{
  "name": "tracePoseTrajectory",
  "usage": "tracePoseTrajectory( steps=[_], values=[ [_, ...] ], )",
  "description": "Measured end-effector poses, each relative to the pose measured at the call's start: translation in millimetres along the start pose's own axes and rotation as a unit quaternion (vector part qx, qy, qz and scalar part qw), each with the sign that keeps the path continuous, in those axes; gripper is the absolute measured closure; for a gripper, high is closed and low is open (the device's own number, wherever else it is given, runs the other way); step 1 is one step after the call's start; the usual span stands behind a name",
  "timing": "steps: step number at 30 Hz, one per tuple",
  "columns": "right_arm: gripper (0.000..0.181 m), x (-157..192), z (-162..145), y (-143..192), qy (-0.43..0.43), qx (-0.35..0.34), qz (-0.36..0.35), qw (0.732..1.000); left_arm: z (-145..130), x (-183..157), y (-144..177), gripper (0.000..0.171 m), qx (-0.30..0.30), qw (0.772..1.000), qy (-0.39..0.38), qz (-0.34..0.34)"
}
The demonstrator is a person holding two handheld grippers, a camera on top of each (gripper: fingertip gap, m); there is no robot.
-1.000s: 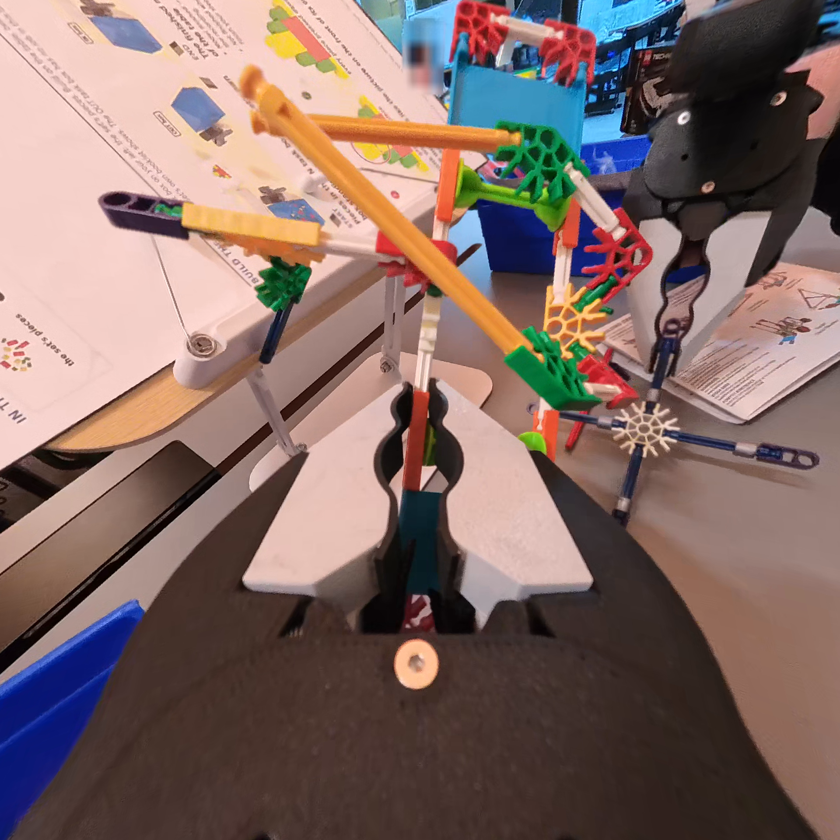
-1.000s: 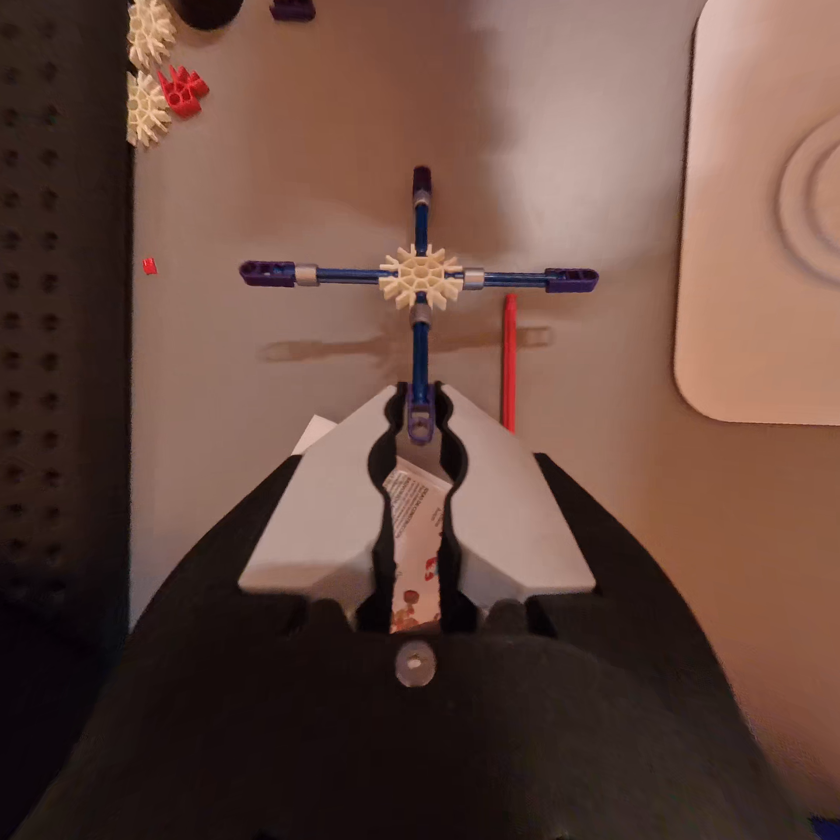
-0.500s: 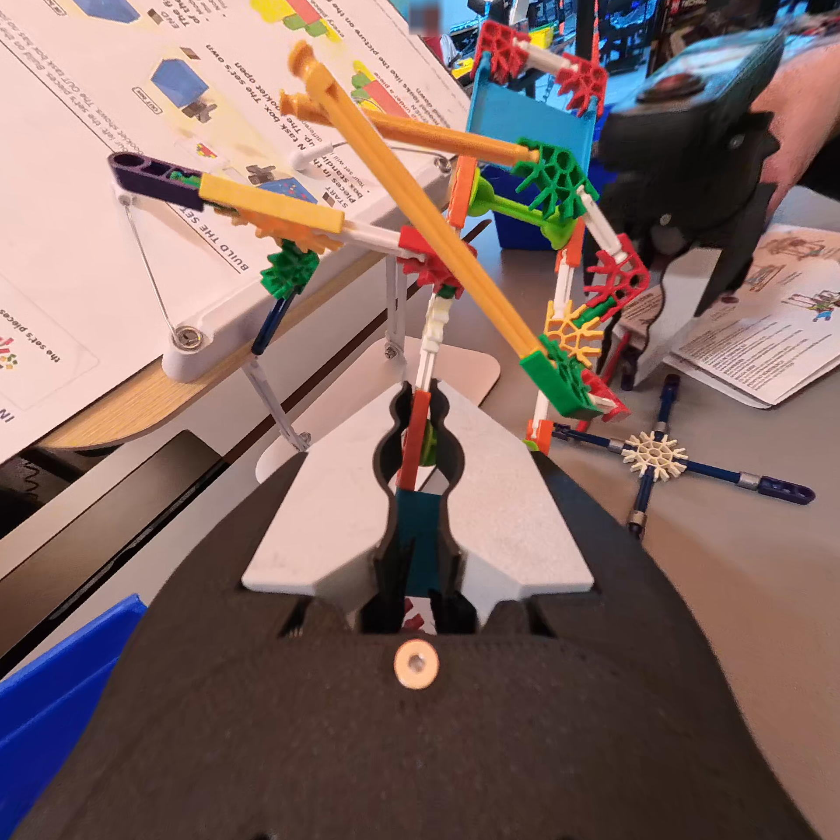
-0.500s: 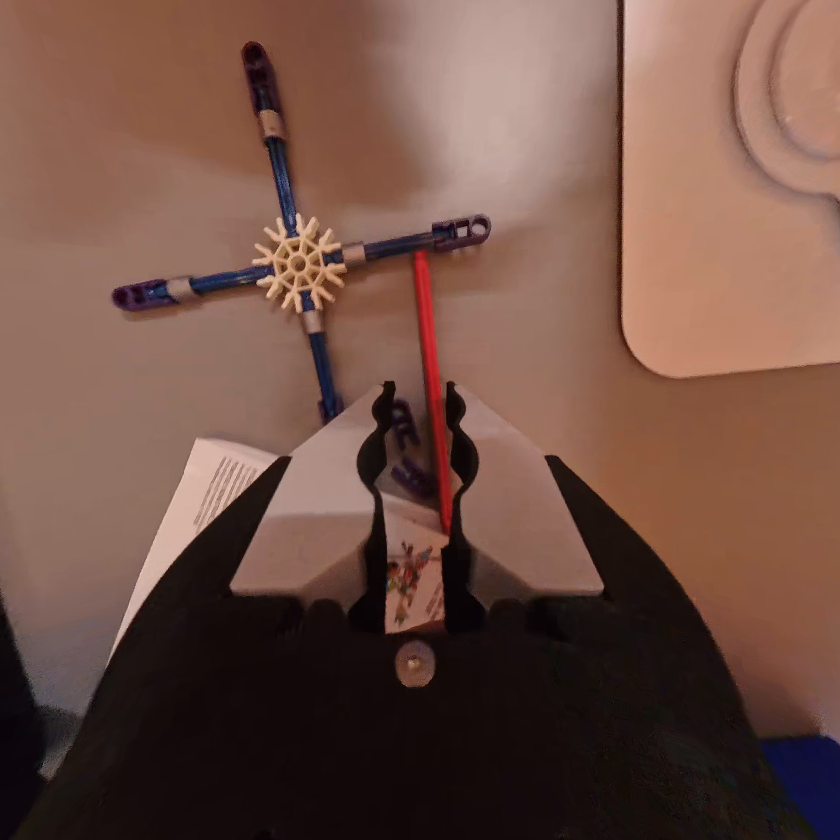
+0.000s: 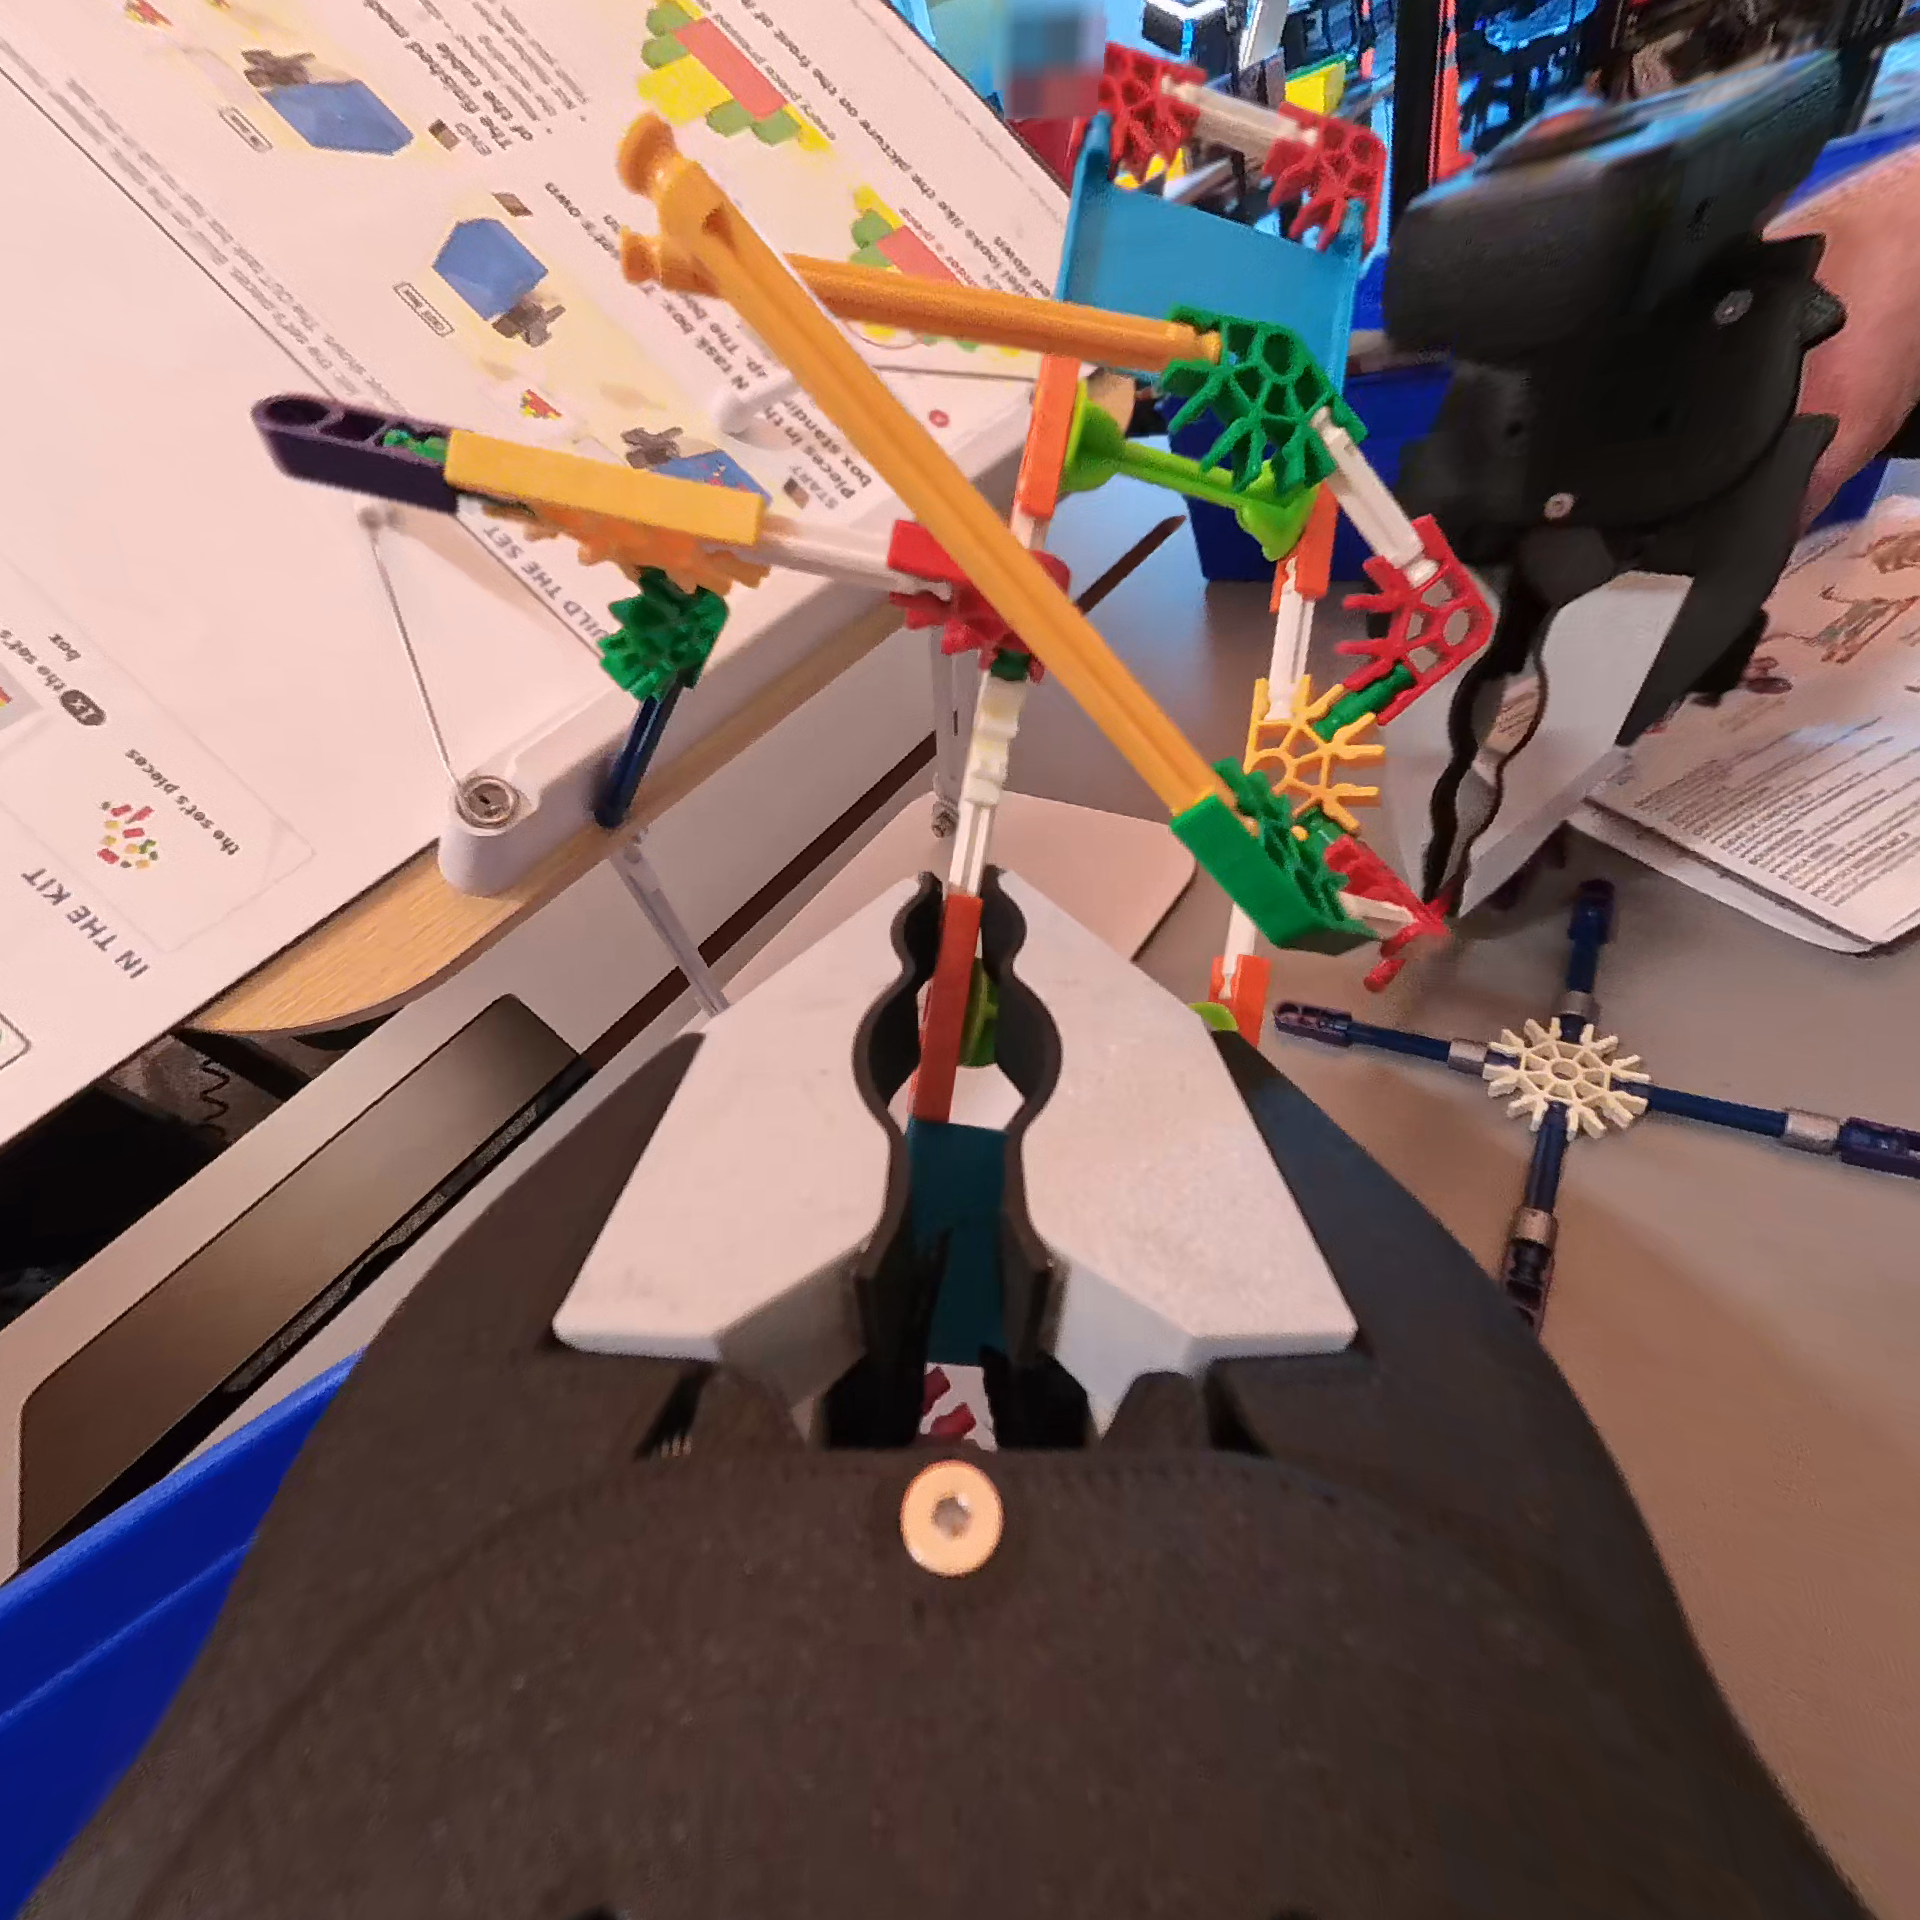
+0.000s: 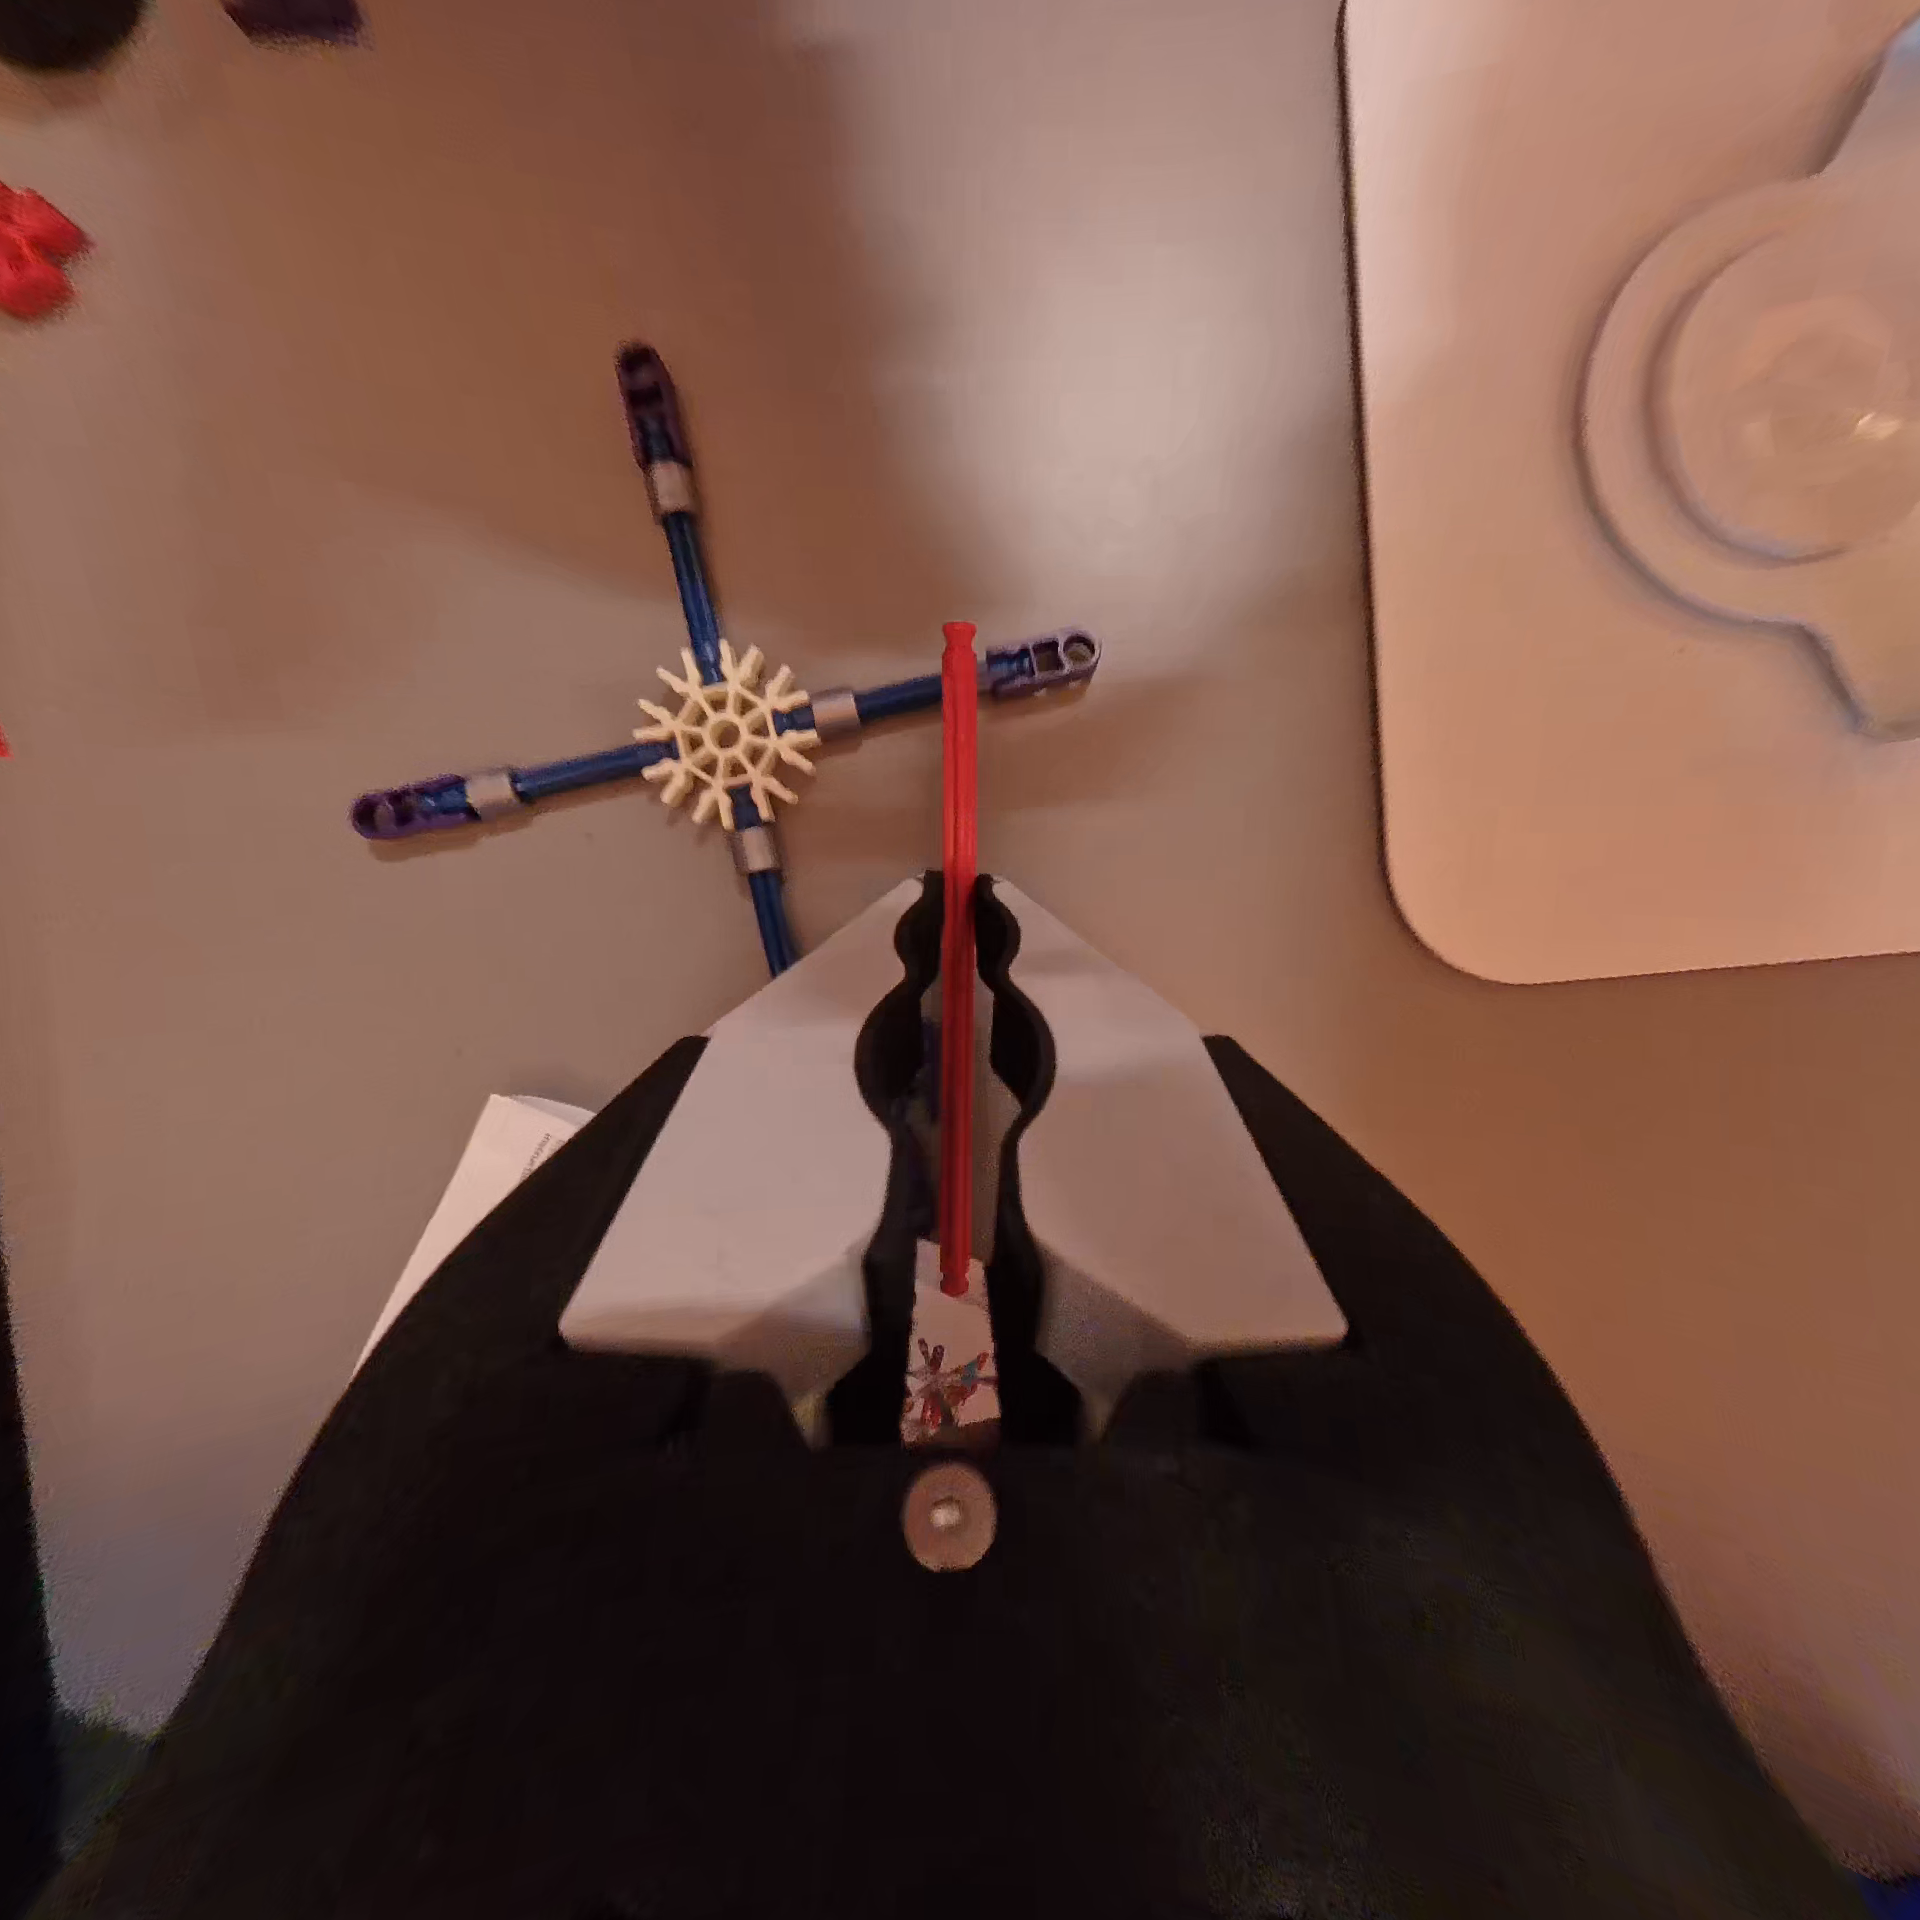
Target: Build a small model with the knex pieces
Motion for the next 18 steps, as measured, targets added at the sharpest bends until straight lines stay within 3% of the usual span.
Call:
tracePoseTrajectory(
  steps=[9, 18],
  values=[
    [0.178, 4, 41, 55, 0.006, -0.149, -0.011, 0.989, 2, 8, -1, 0.167, -0.015, 0.999, 0.012, 0.039],
    [0.178, 9, 55, 65, 0.008, -0.18, -0.009, 0.984, 4, 14, 2, 0.167, -0.03, 0.996, 0.008, 0.08]
  ],
)
Point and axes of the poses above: each gripper's, where its closed fingertips meet, y back along the fingers, z out of its top, x = y × z across the jaws, the point moved 2 cm from there along y, back along the fingers, and after that the axes turned 10 degrees about x, right-handed, at the moved point
